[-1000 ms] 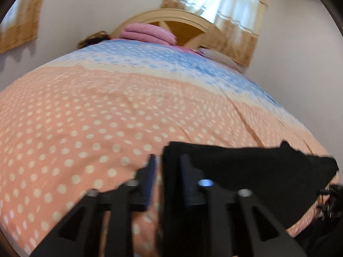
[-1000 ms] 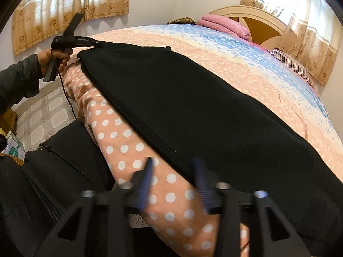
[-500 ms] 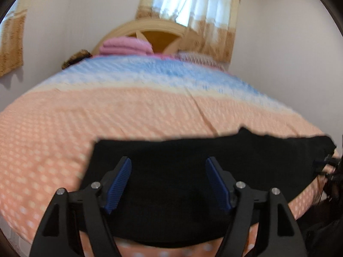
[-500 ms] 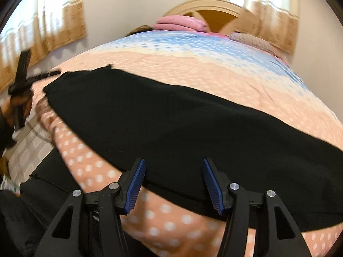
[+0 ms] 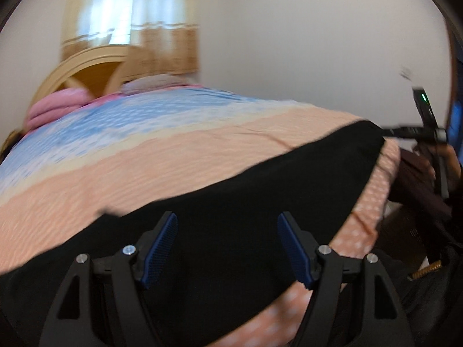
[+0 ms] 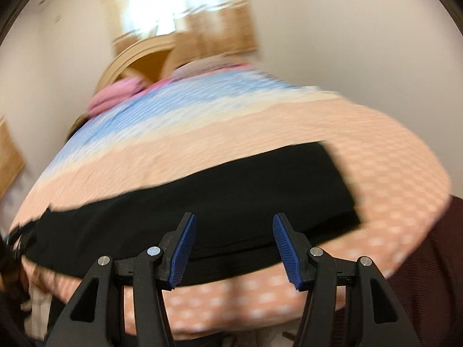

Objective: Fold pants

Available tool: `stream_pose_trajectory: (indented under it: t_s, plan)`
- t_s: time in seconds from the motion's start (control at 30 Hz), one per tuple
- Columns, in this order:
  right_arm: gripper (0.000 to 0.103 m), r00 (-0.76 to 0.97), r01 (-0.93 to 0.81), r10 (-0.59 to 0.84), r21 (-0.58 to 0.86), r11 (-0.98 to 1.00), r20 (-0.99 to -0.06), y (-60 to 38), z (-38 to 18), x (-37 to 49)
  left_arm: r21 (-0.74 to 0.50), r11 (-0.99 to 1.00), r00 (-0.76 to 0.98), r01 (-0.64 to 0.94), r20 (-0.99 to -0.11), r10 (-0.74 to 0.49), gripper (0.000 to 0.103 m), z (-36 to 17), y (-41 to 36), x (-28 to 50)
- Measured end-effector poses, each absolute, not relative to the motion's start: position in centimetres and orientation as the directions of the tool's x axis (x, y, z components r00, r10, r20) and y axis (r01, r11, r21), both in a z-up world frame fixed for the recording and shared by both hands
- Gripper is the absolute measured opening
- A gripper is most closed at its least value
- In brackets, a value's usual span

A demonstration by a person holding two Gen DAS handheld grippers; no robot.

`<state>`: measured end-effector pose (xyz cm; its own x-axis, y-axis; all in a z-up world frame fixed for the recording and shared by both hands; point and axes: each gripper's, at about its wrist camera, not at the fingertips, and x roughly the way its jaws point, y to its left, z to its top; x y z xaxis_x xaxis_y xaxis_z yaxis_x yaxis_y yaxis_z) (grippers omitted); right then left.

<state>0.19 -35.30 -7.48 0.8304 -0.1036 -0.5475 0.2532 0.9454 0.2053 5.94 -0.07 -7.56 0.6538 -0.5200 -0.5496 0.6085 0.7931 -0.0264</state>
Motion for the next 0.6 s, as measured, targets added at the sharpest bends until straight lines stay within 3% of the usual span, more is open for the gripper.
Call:
stream_pose_trajectory:
  t_s: [0.27, 0.6]
  plan:
    - [0.057, 0.815, 0.349, -0.165, 0.244, 0.905, -0.555, -38.6, -8.1, 0.5, 0.020, 0.648, 0.514, 0.761, -0.628, -0.585, 0.074, -8.9, -8.4, 5.5]
    - [0.057, 0.824, 0.343, -0.140, 0.287, 0.894, -0.550, -41.7, -9.9, -0.1, 0.082, 0.602, 0.476, 0.794, -0.700, -0.533, 0.074, -11.0, -12.2, 4.5]
